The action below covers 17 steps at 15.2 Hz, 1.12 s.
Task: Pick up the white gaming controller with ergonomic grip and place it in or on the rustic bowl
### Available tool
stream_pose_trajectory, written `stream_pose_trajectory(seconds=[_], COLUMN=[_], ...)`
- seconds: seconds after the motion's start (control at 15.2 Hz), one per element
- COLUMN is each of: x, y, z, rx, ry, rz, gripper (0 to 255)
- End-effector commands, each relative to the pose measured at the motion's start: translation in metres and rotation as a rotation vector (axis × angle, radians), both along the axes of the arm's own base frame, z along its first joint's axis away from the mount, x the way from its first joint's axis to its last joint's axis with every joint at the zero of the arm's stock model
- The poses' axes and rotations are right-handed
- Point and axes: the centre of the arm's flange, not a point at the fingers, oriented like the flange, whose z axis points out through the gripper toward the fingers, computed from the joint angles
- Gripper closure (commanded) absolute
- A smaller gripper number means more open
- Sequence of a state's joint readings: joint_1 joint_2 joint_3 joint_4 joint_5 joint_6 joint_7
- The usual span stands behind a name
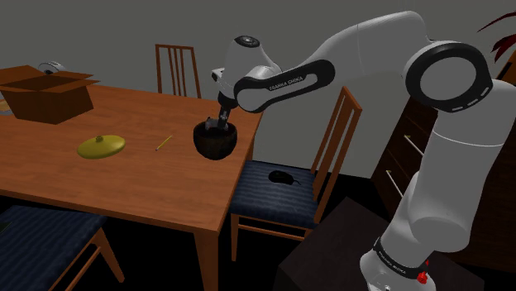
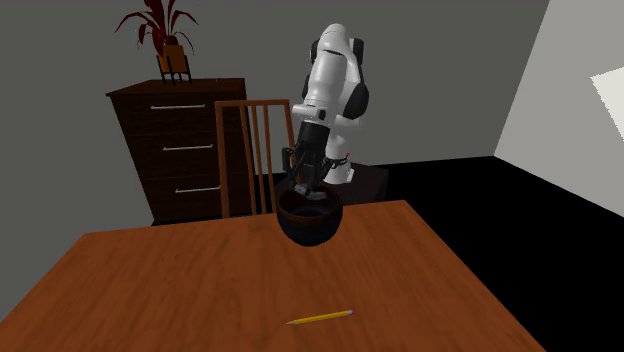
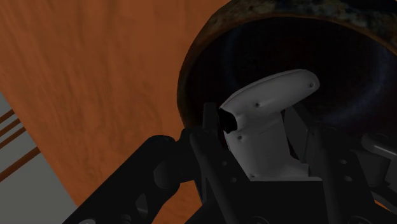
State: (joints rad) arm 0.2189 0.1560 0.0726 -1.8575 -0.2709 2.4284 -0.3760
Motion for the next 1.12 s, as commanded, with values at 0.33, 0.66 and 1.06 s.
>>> stream_pose_trajectory(seconds=[0.33,0.66,1.06], x=[0.0,-0.022,-0.022], y=[0.0,0.002,0.002], z=[0.0,0.045,0.045], rx=[0.0,0.0,0.0], ry=[0.0,0.0,0.0], rz=[0.0,0.0,0.0], gripper=[0,0,0])
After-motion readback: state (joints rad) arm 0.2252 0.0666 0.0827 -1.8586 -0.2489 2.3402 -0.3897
